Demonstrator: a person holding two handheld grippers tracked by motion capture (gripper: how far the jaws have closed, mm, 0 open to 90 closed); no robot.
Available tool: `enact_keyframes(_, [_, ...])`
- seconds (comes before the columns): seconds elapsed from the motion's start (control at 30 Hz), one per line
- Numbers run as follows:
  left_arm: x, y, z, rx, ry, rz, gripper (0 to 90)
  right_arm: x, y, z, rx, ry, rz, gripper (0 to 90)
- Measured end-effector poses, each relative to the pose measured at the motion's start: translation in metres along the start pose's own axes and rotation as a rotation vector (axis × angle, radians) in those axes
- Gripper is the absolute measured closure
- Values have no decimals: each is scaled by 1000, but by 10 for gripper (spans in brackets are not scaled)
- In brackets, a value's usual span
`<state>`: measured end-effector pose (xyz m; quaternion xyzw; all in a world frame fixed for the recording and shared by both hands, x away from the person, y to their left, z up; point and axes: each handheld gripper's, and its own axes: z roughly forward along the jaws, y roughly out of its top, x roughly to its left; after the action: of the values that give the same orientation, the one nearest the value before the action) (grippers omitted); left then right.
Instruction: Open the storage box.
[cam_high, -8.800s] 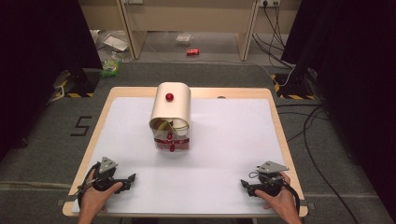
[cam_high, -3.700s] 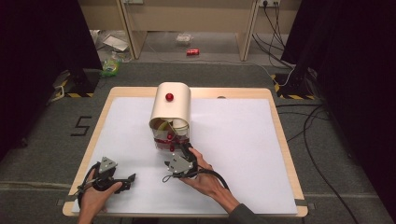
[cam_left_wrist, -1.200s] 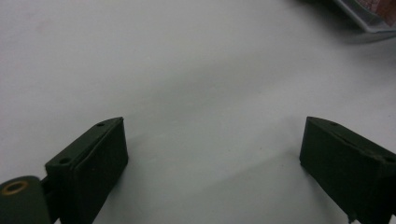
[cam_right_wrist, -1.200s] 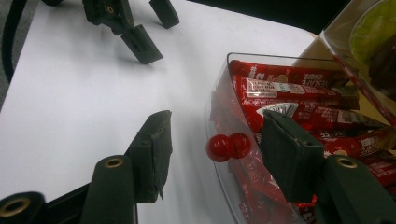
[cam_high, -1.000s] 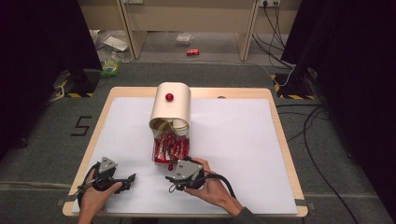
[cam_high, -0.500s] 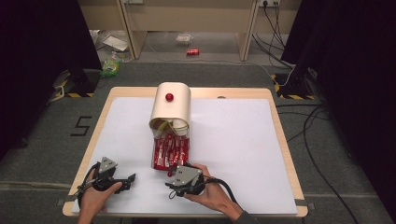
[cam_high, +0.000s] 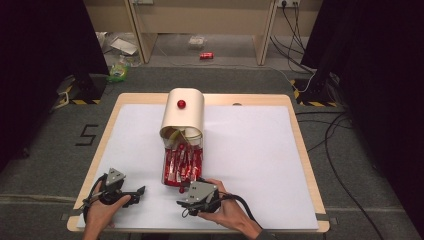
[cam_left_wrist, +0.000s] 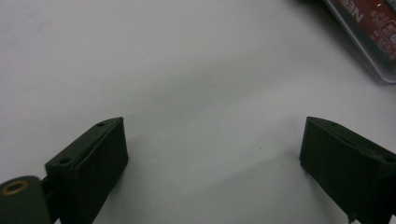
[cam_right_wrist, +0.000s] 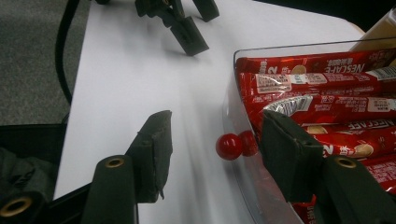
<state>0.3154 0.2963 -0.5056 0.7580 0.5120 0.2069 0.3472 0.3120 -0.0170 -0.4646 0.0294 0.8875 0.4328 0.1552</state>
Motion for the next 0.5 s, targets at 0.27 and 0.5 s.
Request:
enact_keyframes(0.27, [0,0,0,1,0,0,69,7,0,-4,-3,14,-1,446])
enact_keyframes(0.5, [0,0,0,1,1,0,69,12,1,-6,-2,22,-5,441])
